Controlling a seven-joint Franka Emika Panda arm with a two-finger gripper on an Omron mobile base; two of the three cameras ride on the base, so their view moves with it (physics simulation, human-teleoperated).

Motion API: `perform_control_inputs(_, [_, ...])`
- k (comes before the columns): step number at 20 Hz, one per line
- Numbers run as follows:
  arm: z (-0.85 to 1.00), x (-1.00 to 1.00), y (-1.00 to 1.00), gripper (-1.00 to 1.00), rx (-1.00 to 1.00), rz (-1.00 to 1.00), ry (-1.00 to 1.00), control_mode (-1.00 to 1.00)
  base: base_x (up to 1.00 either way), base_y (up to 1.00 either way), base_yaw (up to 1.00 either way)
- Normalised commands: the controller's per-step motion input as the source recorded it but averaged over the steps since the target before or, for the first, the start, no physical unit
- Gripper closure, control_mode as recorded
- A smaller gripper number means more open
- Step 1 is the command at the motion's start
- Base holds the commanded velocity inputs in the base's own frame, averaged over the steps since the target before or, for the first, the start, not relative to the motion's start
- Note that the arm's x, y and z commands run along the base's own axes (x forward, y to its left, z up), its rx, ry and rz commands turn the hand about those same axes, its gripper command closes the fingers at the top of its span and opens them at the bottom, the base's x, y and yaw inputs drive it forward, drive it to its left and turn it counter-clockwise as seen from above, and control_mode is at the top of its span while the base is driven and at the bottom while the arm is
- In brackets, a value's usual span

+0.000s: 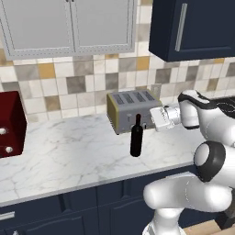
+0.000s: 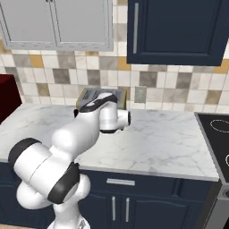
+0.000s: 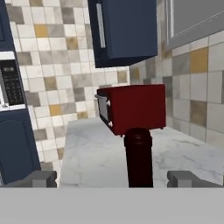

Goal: There is a wine glass and glass cup on the dining counter. Place the wine bottle next to the wine glass and the juice bottle next to the glass cup.

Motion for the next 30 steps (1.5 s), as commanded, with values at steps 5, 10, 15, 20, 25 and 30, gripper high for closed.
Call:
perform_control_inputs(5, [-0.19,0.35,0.0,-1.0,0.0,-0.02,0.06,-1.0,0.0,0.0,0.0])
perform_control_inputs(10, [-0.16,0.2,-0.04,-1.0,0.0,0.0,0.01,-1.0,0.0,0.0,0.0])
perform_control_inputs(15, [-0.11,0.02,0.0,-1.0,0.0,0.0,0.0,-1.0,0.0,0.0,0.0])
perform_control_inputs(20, [0.0,0.0,0.03,-1.0,0.0,0.0,0.0,-1.0,0.0,0.0,0.0])
perform_control_inputs(25, [0.01,0.0,0.09,-1.0,0.0,0.0,0.0,-1.0,0.0,0.0,0.0])
perform_control_inputs(30, [0.02,-0.06,0.09,-1.0,0.0,0.0,0.0,-1.0,0.0,0.0,0.0])
